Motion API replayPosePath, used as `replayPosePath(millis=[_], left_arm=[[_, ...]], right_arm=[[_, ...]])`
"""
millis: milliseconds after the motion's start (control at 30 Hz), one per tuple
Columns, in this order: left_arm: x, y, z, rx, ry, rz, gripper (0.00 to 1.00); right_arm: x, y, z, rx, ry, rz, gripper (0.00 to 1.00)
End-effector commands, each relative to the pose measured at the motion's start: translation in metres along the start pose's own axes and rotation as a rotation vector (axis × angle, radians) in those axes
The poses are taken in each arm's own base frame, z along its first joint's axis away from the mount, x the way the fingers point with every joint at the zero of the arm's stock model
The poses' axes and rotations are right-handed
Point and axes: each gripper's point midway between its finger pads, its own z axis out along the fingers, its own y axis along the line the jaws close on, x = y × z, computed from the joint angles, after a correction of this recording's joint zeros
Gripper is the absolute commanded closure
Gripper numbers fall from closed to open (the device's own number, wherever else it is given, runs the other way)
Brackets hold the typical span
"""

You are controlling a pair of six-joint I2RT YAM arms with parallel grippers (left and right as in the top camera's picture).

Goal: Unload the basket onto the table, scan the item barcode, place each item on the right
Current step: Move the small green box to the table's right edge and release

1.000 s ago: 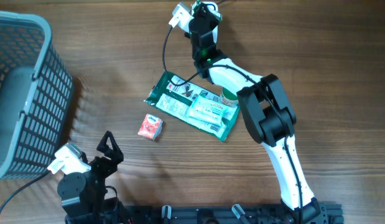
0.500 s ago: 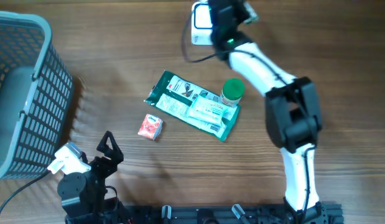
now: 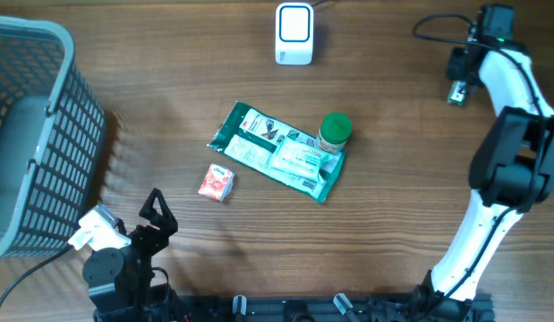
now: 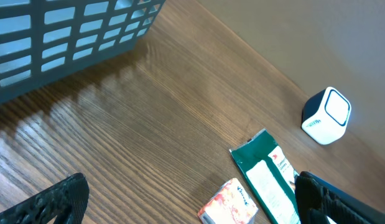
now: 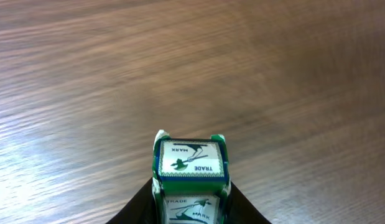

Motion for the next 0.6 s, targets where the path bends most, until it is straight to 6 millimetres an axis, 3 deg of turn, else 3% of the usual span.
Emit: replayPosePath(millis=[0, 267, 433, 567], left_arm=[[-0.002, 0.001, 0.000, -0.003, -0.011, -0.010, 0.00], [-0.002, 0.001, 0.000, -0.003, -0.011, -0.010, 0.00], [-0.002, 0.001, 0.000, -0.003, -0.010, -0.010, 0.00], [-0.002, 0.001, 0.000, -0.003, -0.011, -0.010, 0.00]], right_arm=[[-0.001, -0.014, -0.002, -0.076, 0.007, 0.118, 0.71], [0.003, -0.062, 0.002, -0.032, 0.017, 0.236, 0.69], [0.014, -0.141, 0.003, 0.143, 0.018, 0.331, 0.69], [0.019, -0.170, 0.004, 0.068, 0.010, 0.423, 0.70]])
